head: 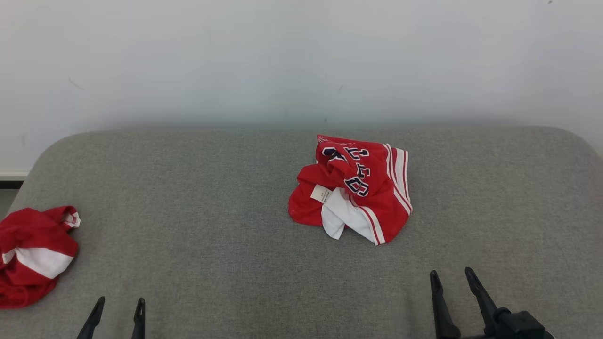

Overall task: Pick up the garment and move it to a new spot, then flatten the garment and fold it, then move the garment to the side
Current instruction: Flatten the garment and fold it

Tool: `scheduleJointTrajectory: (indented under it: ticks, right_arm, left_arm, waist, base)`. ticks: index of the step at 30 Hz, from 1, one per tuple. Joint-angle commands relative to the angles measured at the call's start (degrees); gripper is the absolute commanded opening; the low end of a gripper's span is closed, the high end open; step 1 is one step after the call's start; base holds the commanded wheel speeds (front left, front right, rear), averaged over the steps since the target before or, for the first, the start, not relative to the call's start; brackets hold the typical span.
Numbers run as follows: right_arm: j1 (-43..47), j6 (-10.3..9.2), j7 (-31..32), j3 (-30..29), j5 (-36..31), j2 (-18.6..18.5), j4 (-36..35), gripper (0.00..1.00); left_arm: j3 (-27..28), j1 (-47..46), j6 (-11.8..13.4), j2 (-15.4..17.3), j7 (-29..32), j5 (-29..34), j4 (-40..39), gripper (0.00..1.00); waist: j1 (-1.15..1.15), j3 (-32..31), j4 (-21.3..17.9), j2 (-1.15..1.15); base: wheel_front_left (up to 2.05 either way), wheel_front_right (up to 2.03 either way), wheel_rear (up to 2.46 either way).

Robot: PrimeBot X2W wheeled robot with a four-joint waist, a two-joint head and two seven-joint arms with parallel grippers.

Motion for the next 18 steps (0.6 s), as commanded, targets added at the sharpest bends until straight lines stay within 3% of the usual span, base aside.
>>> scheduleJointTrajectory:
  ticks: [1,8,18]
  right_arm:
    - [-1.1,-0.13,-0.3,0.7,-0.7,0.2,0.1,1.0]
    - [-10.2,-0.13,-0.3,4.3,-3.6,0.0,7.4,1.0]
    - [-29.0,-0.13,-0.1,4.7,-5.5,-4.0,29.0,1.0]
  left_arm:
    - [0.0,-0.8,-0.3,-0.2,-0.2,0.0,0.1,1.0]
    - [-1.0,-2.3,-0.2,-0.4,-0.2,0.1,0.5,1.0]
    - [-2.8,-6.5,-0.3,-1.5,-0.2,0.0,0.6,1.0]
  waist:
    - [0.0,0.4,0.9,0.0]
    - [0.0,1.4,3.5,0.0]
    - [0.0,5.5,7.6,0.0]
  base:
    - [0.0,0.0,0.0]
    - [0.0,0.0,0.0]
    - [0.0,0.0,0.0]
